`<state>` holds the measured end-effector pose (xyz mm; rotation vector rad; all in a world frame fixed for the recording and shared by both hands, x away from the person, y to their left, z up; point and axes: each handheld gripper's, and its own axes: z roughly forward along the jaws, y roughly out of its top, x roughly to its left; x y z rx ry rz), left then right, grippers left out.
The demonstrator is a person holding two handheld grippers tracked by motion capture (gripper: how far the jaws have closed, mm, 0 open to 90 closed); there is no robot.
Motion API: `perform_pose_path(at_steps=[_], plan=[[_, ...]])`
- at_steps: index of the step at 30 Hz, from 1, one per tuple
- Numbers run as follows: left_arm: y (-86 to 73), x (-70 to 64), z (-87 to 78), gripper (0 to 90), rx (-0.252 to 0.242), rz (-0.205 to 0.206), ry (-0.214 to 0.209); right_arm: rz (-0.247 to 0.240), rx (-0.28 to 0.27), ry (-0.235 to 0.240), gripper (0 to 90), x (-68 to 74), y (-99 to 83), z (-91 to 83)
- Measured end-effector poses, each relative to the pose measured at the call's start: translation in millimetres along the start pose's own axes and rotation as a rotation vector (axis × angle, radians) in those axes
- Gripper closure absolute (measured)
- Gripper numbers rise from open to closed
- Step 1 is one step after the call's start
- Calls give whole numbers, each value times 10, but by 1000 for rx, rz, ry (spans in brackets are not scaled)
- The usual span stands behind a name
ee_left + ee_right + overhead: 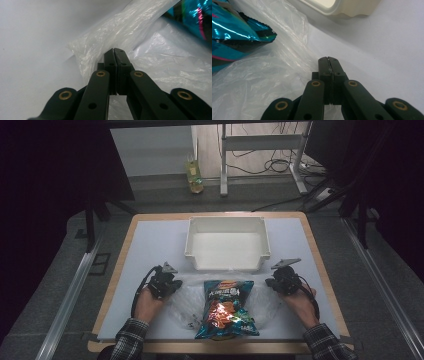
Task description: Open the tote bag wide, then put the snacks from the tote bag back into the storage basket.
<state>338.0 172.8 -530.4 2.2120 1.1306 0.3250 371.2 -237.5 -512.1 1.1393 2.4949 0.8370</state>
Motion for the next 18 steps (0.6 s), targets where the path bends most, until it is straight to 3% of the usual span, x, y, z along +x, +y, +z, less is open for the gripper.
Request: perform_pose_path(at_steps=[2, 18], plan=[[-1, -2, -11, 876, -20, -13, -9, 0, -4, 10, 885, -11, -9, -6], [-4, -183, -214, 772, -162, 27, -82, 5, -64, 42, 730, 22, -17, -178]])
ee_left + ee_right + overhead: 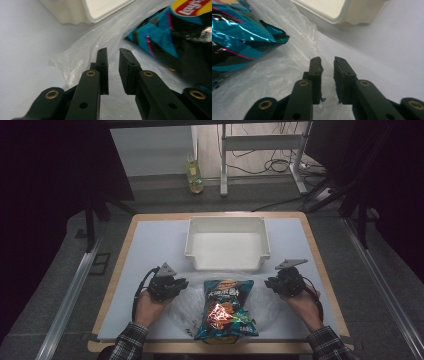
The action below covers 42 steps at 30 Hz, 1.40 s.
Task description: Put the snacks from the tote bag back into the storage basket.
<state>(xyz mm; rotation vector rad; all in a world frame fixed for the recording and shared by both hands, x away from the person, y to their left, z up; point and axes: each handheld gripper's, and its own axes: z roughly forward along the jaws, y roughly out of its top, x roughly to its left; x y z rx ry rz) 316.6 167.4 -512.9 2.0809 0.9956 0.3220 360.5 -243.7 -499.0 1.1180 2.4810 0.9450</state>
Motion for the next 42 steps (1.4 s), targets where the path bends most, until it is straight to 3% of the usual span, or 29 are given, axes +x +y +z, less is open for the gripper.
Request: perform_pose_path(at_steps=[3, 9, 22, 27, 36, 42], plan=[[-12, -64, -42, 754, -17, 21, 10, -2, 1, 1, 673, 29, 9, -25], [-28, -185, -133, 683, -72, 33, -9, 1, -17, 8, 569, 66, 43, -117], [-151, -296, -227, 496, -93, 42, 26, 16, -30, 57, 390, 120, 12, -259], [-214, -309, -279, 404, -106, 30, 31, 27, -25, 96, 371, 136, -22, -334], [-295, -342, -331, 240, -103, 28, 48, 63, -35, 125, 304, 208, -76, -468], [-327, -356, -342, 165, -97, 18, 45, 42, -48, 149, 293, 339, -68, -573]])
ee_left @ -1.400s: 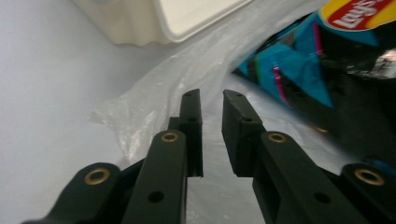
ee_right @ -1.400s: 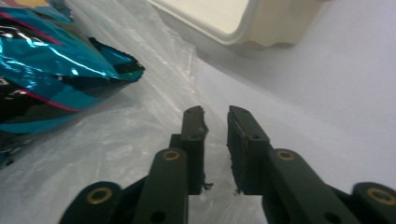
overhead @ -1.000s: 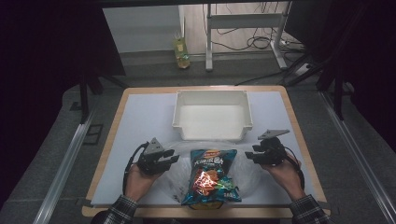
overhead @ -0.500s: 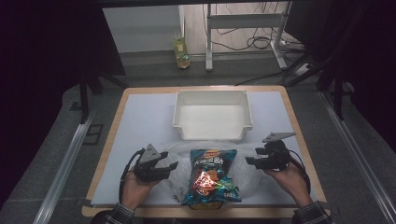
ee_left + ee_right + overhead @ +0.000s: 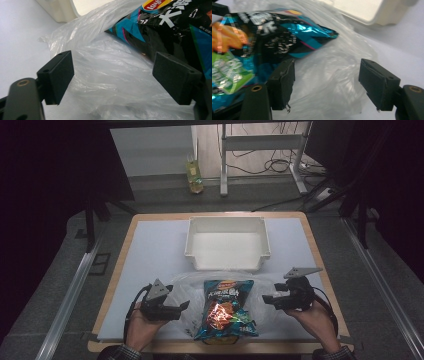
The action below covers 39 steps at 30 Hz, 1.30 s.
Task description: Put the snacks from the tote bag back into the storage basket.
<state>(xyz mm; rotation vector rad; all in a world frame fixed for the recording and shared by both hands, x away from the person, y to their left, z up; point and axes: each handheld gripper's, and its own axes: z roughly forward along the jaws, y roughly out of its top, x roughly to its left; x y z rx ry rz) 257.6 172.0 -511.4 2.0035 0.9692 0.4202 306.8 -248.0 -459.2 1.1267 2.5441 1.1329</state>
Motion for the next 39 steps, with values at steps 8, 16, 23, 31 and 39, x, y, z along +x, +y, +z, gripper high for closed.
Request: perform_pose_path(at_steps=[8, 16, 23, 31, 39], plan=[[-8, -30, -9, 146, 0, 12, 11, -42, -3, 36, 287, 245, 74, -43], [-11, -38, -2, 124, 4, 7, 11, -85, 4, 17, 277, 376, 197, -83], [-5, -53, -1, 120, 5, 15, 11, -94, 10, -26, 276, 351, 225, -273], [2, -56, -4, 106, 5, 15, 10, -93, 30, 44, 264, 466, 239, -183], [1, -64, 0, 103, 8, 20, 8, -103, 71, 138, 147, 722, 298, 269]])
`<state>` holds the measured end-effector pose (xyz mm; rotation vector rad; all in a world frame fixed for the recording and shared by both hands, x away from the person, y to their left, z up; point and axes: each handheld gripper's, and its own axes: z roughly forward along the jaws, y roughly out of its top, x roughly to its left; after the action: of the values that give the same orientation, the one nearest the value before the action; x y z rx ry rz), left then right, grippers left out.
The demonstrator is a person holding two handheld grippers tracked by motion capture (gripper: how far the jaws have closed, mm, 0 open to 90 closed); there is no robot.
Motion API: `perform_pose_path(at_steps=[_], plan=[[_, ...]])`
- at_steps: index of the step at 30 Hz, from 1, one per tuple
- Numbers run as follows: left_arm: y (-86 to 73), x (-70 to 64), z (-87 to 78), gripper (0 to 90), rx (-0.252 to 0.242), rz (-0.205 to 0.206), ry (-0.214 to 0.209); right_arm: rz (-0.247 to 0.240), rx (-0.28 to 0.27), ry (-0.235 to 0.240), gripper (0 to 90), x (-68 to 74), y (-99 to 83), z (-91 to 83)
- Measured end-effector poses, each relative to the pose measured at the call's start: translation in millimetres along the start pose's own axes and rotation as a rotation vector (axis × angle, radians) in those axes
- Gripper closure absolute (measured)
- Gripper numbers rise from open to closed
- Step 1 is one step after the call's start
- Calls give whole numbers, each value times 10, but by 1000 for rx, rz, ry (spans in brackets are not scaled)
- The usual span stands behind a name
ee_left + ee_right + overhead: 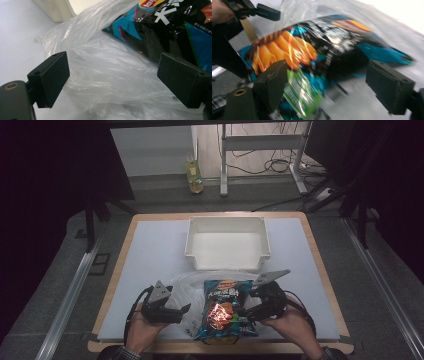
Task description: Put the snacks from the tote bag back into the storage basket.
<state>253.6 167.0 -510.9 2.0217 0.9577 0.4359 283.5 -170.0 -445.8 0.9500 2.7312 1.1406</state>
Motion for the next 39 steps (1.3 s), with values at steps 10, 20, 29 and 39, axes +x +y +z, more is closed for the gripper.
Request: perform_pose_path(at_steps=[10, 20, 29, 39], plan=[[-1, -13, 14, 103, 8, 11, -4, 56, 75, 19, 92, 35, -48, 445], [-2, -24, 28, 105, 20, 20, -2, 126, 87, 156, 433, -66, -145, 501], [-8, -24, 45, 108, 29, 26, -2, 120, 58, 182, 632, -79, -157, 403], [-28, 0, 82, 108, 61, 8, 5, 113, 11, 246, 772, -25, -130, 266]])
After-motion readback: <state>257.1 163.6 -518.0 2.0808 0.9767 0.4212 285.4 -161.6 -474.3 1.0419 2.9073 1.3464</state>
